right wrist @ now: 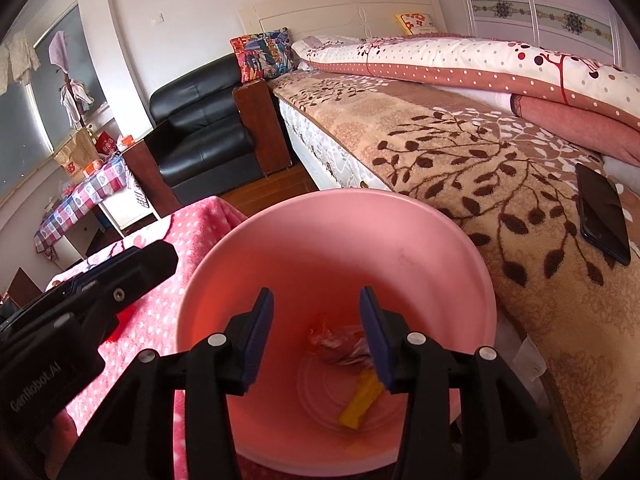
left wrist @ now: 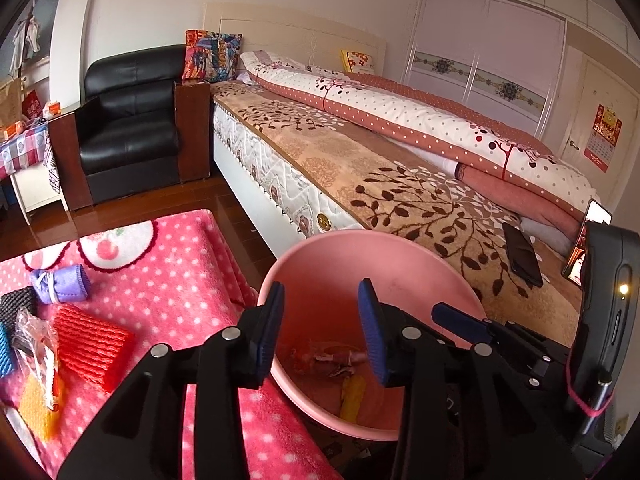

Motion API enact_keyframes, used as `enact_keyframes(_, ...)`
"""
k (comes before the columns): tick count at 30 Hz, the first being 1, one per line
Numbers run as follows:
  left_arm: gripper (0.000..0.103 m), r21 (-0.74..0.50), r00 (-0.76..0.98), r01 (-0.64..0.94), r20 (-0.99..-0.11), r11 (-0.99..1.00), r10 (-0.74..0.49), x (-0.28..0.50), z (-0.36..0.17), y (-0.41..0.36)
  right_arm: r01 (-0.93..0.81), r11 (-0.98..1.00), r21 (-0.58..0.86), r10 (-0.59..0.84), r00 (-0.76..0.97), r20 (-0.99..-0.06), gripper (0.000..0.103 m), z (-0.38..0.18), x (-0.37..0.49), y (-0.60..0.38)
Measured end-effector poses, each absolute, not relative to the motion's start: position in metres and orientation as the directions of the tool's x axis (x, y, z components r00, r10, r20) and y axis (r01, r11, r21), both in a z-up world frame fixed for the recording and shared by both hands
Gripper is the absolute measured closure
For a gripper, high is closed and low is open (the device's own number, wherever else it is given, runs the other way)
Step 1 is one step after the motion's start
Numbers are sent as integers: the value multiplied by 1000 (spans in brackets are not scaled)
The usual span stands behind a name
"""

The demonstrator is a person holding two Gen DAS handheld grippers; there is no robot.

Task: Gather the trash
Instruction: 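Open both tools to drop the items into the bucket, then move both tools back over the table trash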

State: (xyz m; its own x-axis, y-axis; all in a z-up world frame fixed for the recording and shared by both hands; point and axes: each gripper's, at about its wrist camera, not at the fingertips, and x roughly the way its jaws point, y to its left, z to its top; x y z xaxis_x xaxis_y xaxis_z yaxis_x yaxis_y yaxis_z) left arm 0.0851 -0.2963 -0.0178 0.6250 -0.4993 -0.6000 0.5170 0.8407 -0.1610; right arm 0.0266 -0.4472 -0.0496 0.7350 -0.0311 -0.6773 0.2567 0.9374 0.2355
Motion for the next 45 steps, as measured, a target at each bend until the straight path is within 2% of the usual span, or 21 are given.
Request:
enact_keyframes(16,64,-63,755,449,-506,891,-417,45,15,-248,117,953,281,75,803,-591,57,-15,4,-394)
enact_keyframes(29,65,-83,803,317,-507,945,-314,27,16,-166,-36,955,293,205,795,-571,57,-8,3,-319)
enact_keyframes(38,65,-83,851,86,-512,993,-117,24,8,-80,-141,943,302,300,752,-586,57,-16,24,-263)
enact_keyframes(45,65,-128,823,-119,-567,985,25,29,-7,-2,-209,926,314,365,707,-606,57,-23,50,-225)
